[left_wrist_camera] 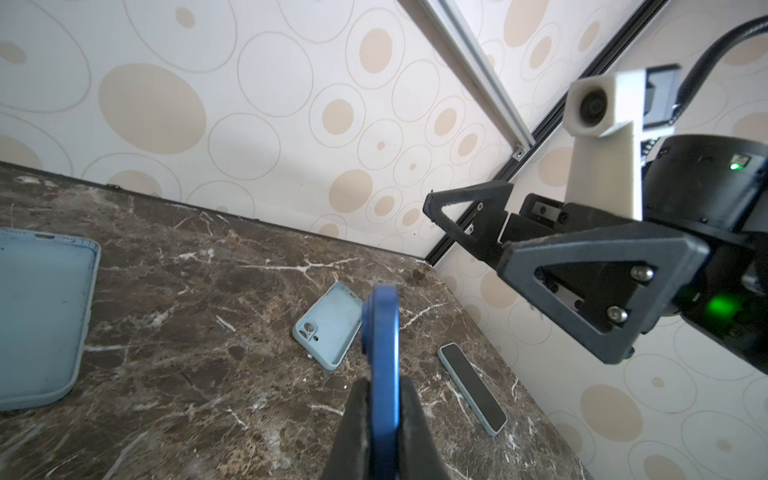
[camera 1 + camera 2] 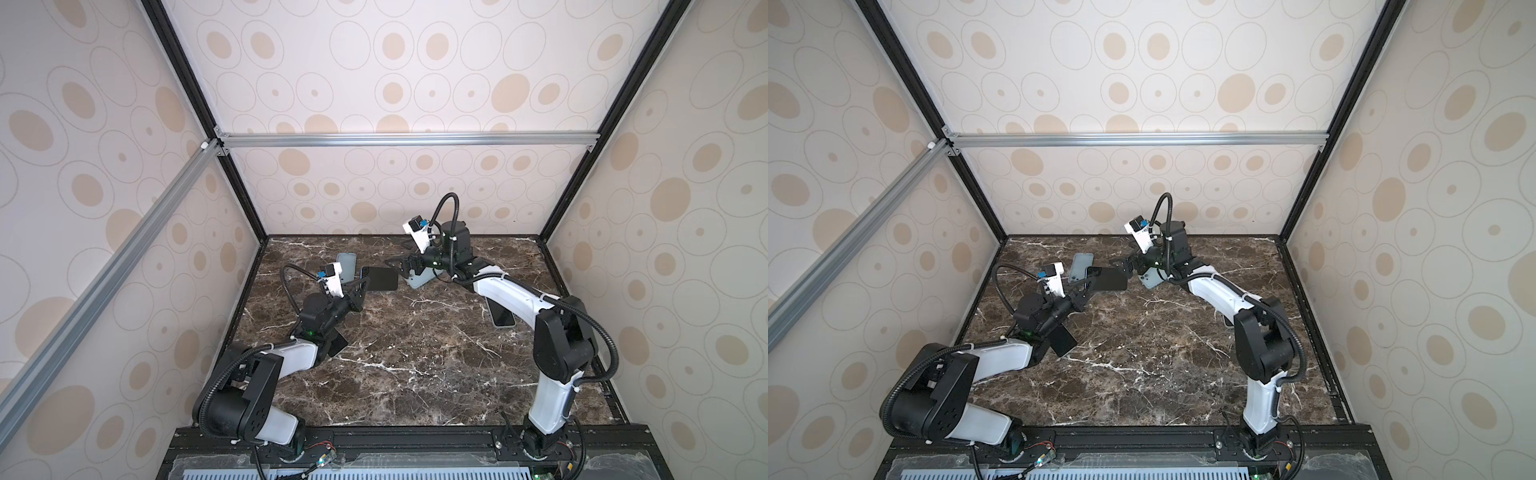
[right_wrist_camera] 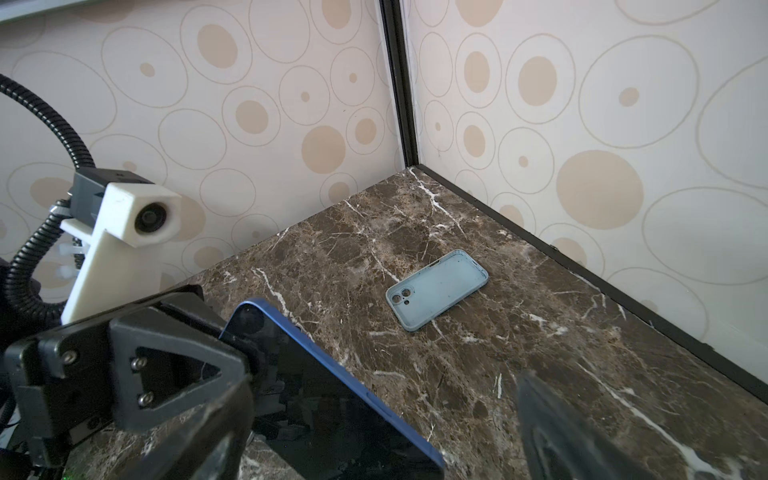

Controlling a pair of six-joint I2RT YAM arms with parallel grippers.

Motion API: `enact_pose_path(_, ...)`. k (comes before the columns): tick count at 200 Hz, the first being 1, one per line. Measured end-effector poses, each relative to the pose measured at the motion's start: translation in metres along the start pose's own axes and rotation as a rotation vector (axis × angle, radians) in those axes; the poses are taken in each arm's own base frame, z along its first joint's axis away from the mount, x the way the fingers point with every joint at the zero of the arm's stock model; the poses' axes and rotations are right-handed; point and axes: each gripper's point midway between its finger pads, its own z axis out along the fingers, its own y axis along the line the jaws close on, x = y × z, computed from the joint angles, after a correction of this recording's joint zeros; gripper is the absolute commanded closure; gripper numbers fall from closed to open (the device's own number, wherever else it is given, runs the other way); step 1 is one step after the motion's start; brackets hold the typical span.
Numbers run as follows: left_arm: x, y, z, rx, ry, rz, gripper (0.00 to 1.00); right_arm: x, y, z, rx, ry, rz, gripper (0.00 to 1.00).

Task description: Put the phone into the phone case

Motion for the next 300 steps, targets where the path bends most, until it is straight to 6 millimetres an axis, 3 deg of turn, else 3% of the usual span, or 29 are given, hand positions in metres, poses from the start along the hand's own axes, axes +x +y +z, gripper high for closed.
enact_pose_path(79, -0.057, -0.052, -0.027, 0.147, -0.2, 0.003, 1.0, -0.052, 0.04, -0.051, -0.028, -0.115, 0.062, 0.01)
enact_pose_path(146, -0.097, -0.098, -0.06, 0.304, -0.348, -0.012, 1.0, -0.068, 0.073, -0.062, -0.202, -0.141, 0.171, 0.14)
enact_pose_path(201, -0.11, -0.119, -0.073, 0.414, -0.395, -0.048, 1.0, -0.079, 0.106, -0.064, -0.397, -0.154, 0.232, 0.4)
enact_pose_path(262, -0.105, -0.119, -0.071, 0.437, -0.374, -0.078, 1.0, -0.073, 0.126, -0.051, -0.568, -0.105, 0.296, 0.69)
enact_pose_path(300, -0.105, -0.118, -0.07, 0.446, -0.373, -0.119, 1.0, -0.076, 0.135, -0.056, -0.641, -0.099, 0.288, 0.98)
